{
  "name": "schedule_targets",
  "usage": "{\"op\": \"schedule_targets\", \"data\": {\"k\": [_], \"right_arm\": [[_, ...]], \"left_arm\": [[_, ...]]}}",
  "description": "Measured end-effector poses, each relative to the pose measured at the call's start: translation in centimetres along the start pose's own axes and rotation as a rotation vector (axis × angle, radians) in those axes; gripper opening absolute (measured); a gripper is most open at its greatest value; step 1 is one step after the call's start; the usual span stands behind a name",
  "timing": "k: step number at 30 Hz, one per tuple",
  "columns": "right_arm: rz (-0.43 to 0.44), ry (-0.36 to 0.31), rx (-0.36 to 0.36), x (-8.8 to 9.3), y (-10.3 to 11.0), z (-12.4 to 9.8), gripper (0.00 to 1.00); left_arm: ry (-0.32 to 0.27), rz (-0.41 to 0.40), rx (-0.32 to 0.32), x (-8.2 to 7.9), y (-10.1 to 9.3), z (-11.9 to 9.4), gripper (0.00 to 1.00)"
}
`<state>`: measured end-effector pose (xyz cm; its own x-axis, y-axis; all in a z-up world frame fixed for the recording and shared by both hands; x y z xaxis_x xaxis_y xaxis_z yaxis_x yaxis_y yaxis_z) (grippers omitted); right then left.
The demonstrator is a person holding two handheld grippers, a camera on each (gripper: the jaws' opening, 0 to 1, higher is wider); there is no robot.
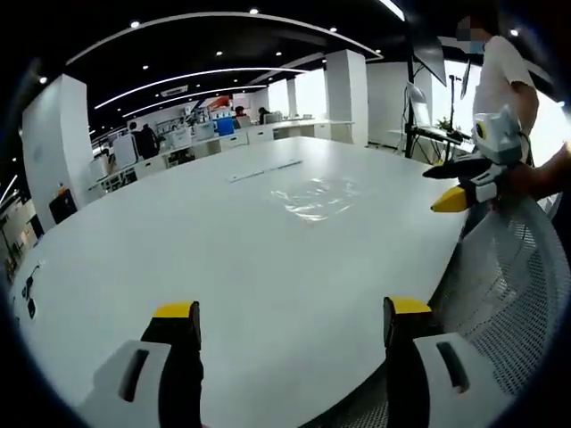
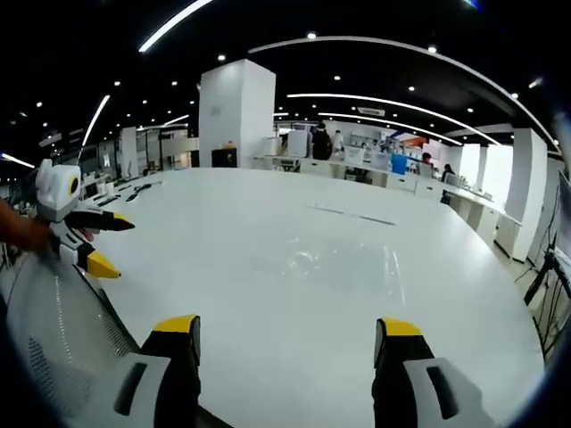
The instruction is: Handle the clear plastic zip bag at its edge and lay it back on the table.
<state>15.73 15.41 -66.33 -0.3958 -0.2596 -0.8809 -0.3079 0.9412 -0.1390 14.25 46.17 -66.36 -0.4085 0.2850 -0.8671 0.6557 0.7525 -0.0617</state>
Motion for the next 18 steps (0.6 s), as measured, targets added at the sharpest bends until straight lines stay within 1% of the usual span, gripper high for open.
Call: {"op": "schedule_targets", "data": {"k": [10, 18], "right_arm": [[-0.008, 0.006, -0.001, -0.11, 0.24, -0.39, 0.78], [-0.001, -0.005, 0.002, -0.4, 0.19, -0.59, 0.78]], "left_arm": [[0.013, 0.006, 0.004, 0.21, 0.05, 0.15, 0.82], [0.03, 0.015, 0.016, 0.38, -0.12, 0.29, 0.82]]}}
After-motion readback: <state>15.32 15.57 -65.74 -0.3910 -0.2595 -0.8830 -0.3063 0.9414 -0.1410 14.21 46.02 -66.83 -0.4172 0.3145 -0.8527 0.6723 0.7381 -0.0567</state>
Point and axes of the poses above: the point that each gripper's makers call its tool centre point, and the gripper's own axes: z roughly forward along the fingers, y roughly to its left, x roughly out of its underside, the point moved 7 cm from there along -z, roughly backward along the fingers, and after that the axes turned 12 degrees about x, right-handed, at the moved point
